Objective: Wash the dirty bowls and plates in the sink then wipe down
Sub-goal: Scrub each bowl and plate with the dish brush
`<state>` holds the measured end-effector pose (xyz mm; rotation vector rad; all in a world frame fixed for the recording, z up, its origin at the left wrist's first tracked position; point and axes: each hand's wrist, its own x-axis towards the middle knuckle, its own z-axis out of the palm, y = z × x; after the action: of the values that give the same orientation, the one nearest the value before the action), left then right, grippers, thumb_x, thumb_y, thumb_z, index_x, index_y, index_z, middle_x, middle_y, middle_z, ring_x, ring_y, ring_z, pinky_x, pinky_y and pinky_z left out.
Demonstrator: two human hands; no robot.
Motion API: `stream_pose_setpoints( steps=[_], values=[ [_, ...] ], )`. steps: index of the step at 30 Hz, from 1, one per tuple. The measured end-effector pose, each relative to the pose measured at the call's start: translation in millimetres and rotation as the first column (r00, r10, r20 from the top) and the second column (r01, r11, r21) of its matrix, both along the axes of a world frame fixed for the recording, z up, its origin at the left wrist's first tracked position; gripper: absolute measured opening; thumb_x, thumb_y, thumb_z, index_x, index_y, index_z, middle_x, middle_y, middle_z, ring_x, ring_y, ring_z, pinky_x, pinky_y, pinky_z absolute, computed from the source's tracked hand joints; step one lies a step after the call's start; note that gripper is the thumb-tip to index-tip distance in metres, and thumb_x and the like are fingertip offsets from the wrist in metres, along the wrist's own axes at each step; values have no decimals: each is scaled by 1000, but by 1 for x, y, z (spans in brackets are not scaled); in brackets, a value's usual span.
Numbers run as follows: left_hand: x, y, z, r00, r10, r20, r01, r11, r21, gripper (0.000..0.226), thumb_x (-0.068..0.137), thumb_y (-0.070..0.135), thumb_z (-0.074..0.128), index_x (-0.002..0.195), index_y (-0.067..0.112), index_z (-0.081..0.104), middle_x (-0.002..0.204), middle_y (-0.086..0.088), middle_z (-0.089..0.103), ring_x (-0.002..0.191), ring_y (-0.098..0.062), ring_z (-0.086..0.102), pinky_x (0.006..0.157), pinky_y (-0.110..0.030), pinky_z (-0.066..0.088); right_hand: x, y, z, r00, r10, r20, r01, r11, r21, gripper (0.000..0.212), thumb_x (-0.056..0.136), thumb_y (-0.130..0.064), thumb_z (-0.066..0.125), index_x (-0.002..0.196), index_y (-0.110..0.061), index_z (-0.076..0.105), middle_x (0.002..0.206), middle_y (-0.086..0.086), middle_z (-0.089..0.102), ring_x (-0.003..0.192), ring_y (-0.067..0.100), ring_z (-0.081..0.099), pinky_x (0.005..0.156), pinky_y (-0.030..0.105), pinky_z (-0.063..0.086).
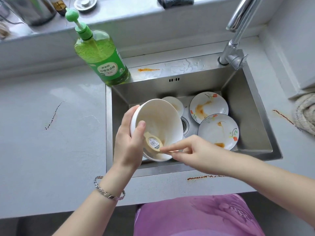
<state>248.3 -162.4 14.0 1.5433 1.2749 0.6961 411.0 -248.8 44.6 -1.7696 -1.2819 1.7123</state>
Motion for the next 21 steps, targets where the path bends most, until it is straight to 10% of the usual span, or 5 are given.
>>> stream_pose_setpoints(
  steps=[6, 12, 17, 21],
  values=[
    [-9, 4, 4, 994, -94, -60, 101, 987, 122, 42, 77, 49, 43, 119, 46, 48, 115, 19, 56, 106, -6, 53, 86, -29, 45, 28, 11, 6, 957, 138, 254, -128, 990, -54, 29, 96, -28, 45, 113, -45, 63, 34, -26, 42, 36, 1, 39, 42, 12, 26],
    [-7, 0, -4, 994, -101, -28, 104, 987, 119, 38, 80, 43, 44, 117, 42, 51, 112, 17, 59, 104, -10, 56, 86, -33, 48, 8, 10, 15, 979, 163, 123, -158, 986, -51, 32, 98, -21, 43, 120, -36, 60, 29, -29, 38, 36, -11, 45, 38, 6, 31],
    [-12, -6, -13, 998, -49, -31, 51, 998, 43, 34, 78, 49, 45, 111, 55, 49, 110, 21, 58, 104, -10, 55, 87, -36, 49, 16, 0, 4, 860, 231, 454, -249, 968, -21, 35, 97, -30, 38, 119, -54, 53, 86, -24, 62, 69, 0, 55, 60, 16, 42],
    [-8, -9, -15, 999, -26, -31, 25, 998, -53, 40, 75, 51, 46, 114, 43, 54, 108, 11, 61, 103, -15, 57, 87, -39, 49, -6, -2, 3, 875, 266, 405, -311, 949, 47, 39, 98, -26, 35, 123, -52, 50, 109, -15, 63, 76, 3, 47, 59, 15, 34]
  ],
)
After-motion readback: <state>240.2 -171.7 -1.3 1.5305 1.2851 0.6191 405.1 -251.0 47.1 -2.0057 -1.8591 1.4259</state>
